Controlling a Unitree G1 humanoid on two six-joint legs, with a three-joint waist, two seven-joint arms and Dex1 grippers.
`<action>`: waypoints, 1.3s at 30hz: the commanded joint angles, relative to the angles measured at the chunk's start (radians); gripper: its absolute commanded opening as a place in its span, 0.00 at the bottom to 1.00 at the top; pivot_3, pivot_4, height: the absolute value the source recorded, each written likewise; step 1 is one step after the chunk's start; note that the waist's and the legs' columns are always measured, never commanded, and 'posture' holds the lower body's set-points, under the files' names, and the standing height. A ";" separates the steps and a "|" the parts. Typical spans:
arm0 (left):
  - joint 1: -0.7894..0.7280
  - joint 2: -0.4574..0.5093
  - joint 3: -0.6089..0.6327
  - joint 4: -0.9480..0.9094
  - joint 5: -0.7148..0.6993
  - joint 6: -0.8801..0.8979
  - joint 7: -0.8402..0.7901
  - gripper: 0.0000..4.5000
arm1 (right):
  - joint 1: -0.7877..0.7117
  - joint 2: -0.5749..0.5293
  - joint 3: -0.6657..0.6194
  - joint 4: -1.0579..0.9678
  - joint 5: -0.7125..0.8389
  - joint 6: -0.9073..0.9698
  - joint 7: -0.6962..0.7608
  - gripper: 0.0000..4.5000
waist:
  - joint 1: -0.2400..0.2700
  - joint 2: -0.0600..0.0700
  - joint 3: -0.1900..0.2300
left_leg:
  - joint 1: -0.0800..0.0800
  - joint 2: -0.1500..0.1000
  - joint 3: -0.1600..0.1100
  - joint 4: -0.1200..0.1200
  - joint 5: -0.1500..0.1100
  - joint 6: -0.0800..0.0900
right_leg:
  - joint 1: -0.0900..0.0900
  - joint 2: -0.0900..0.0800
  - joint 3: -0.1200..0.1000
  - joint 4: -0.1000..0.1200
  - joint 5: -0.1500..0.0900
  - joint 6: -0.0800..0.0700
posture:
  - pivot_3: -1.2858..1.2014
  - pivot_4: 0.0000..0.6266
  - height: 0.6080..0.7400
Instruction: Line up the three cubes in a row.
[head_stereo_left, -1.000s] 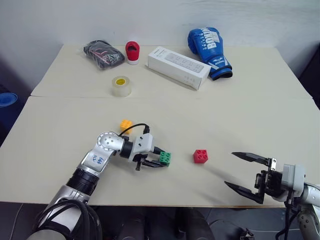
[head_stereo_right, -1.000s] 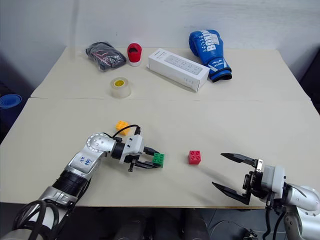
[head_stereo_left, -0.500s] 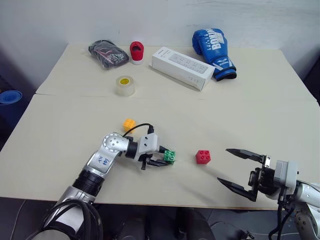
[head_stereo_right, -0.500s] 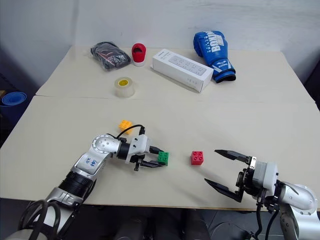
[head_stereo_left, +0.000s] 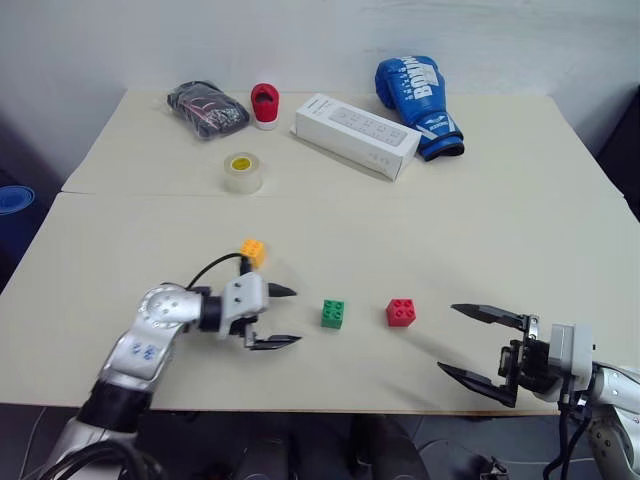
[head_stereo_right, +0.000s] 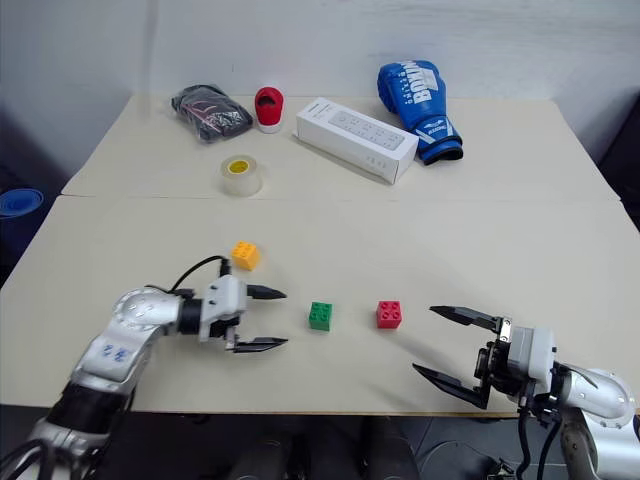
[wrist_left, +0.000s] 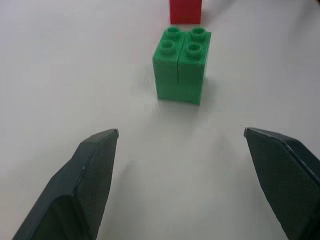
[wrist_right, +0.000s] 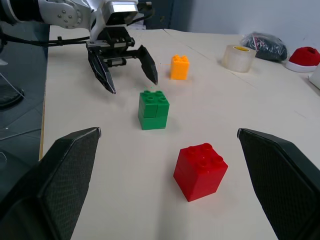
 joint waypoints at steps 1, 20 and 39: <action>0.141 0.025 0.215 -0.155 -0.179 0.083 0.039 0.94 | -0.011 0.010 -0.031 -0.002 0.042 -0.008 -0.008 1.00 | -0.001 0.000 0.000 | 0.000 0.000 0.000 0.000 0.000 0.000 | 0.000 0.000 0.000 0.000 0.000 0.000 | 0.52 0.24 1.00; 0.184 -0.055 0.444 -0.107 -0.233 0.197 0.379 0.97 | -0.075 0.064 0.012 -0.087 0.026 0.068 -0.169 1.00 | 0.022 0.000 0.000 | 0.000 -0.001 -0.003 -0.001 -0.003 -0.002 | 0.001 -0.002 -0.002 -0.001 0.000 -0.001 | 0.52 0.24 1.00; -0.117 -0.240 0.109 0.063 0.021 0.275 0.674 0.65 | -0.088 0.070 0.057 -0.203 -0.028 0.107 -0.333 1.00 | 0.003 -0.002 -0.001 | 0.000 -0.001 0.003 -0.001 -0.001 -0.001 | -0.001 0.001 -0.001 0.003 0.001 0.001 | 0.52 0.24 1.00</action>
